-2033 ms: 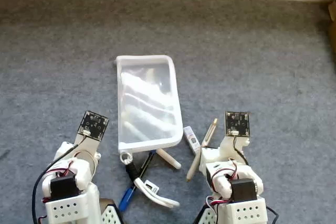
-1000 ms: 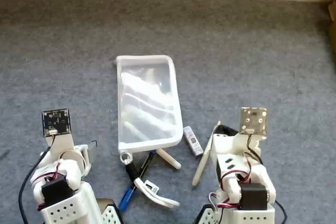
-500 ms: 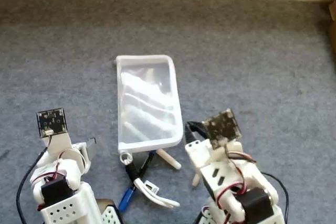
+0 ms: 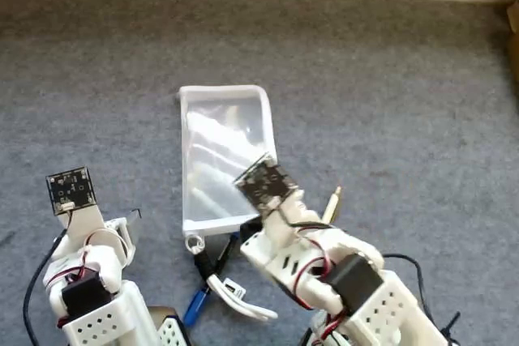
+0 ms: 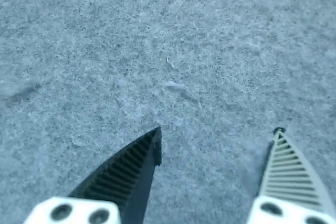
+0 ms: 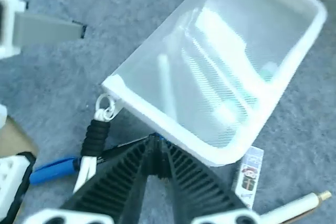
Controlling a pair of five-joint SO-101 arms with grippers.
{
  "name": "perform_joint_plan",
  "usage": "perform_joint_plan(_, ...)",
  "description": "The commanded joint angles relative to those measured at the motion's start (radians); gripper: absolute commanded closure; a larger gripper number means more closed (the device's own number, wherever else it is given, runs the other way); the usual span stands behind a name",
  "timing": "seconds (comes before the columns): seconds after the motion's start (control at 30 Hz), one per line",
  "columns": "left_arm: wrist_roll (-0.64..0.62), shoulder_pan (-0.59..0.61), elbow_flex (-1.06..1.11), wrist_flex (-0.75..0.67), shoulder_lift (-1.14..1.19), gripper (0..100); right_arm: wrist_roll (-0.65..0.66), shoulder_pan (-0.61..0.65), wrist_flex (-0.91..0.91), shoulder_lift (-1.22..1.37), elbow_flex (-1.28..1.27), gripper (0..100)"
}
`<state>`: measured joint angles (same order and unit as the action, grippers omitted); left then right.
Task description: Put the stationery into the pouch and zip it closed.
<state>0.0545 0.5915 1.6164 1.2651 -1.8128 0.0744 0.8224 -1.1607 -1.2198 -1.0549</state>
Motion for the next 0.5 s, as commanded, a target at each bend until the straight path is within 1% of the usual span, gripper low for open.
perform_joint_plan(0.0,-0.011,0.015,-0.010,-0.023,-0.016,70,-0.012,0.097,0.005,0.094,0.062,95.0)
perform_joint_plan(0.07,-0.011,0.015,-0.010,-0.023,-0.016,70,-0.021,0.130,0.035,0.140,0.062,90.7)
perform_joint_plan(0.1,-0.011,0.015,-0.010,-0.023,-0.016,70,-0.051,0.137,0.051,0.163,0.062,89.7)
perform_joint_plan(0.17,-0.011,0.015,-0.010,-0.023,-0.016,70,-0.109,0.140,0.096,0.202,0.062,89.6)
perform_joint_plan(0.23,-0.011,0.015,-0.010,-0.023,-0.016,70,-0.138,0.153,0.136,0.240,0.062,89.6)
perform_joint_plan(0.47,-0.011,0.015,-0.010,-0.025,-0.016,70,-0.173,0.254,0.222,0.375,0.062,89.4)
